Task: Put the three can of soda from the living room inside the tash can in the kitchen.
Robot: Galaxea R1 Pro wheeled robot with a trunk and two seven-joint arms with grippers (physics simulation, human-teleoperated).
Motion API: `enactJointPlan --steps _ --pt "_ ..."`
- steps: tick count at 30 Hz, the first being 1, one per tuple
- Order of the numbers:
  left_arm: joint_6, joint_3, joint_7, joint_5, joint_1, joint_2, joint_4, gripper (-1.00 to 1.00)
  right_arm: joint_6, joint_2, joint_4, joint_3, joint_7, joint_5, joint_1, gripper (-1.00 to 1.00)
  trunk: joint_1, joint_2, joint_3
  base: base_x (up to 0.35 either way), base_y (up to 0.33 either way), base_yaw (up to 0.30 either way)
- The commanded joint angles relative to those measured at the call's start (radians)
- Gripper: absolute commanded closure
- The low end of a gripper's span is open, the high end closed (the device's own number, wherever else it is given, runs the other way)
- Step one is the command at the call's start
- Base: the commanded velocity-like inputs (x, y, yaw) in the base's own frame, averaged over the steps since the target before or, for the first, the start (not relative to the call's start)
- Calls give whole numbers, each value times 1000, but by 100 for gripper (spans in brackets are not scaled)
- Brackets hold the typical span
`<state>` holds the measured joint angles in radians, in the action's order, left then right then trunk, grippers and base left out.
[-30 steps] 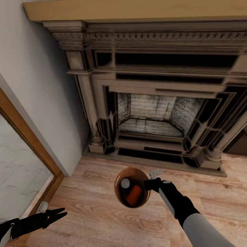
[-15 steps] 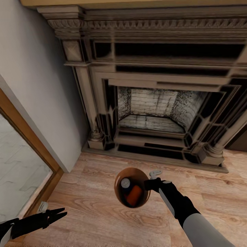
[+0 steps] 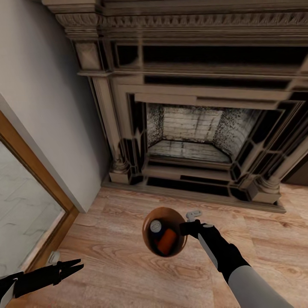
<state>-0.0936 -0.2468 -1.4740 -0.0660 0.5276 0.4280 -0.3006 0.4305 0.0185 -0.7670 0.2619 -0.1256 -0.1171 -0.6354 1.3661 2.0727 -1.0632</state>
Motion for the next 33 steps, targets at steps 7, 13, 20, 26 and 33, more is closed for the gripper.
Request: enactJointPlan --steps 7,13,20,26,33 --pt "0 0 0 0 0 0 0 -100 -16 0 -8 -1 -6 -10 0 100 4 7 -12 0 0 0" --pt "0 0 -1 0 0 0 0 -100 -54 0 -14 -1 -7 -10 0 100 4 7 -14 0 0 0" --pt "0 0 -2 0 0 0 0 -100 -60 0 -39 0 -7 -10 0 100 23 42 -30 0 0 0" --pt "0 0 -2 0 0 0 0 -100 -61 0 -42 0 -7 -10 0 100 46 84 -49 0 0 0" --pt "0 0 -2 0 0 0 0 -100 -60 0 -43 0 -7 -10 0 100 73 133 -71 0 0 0"
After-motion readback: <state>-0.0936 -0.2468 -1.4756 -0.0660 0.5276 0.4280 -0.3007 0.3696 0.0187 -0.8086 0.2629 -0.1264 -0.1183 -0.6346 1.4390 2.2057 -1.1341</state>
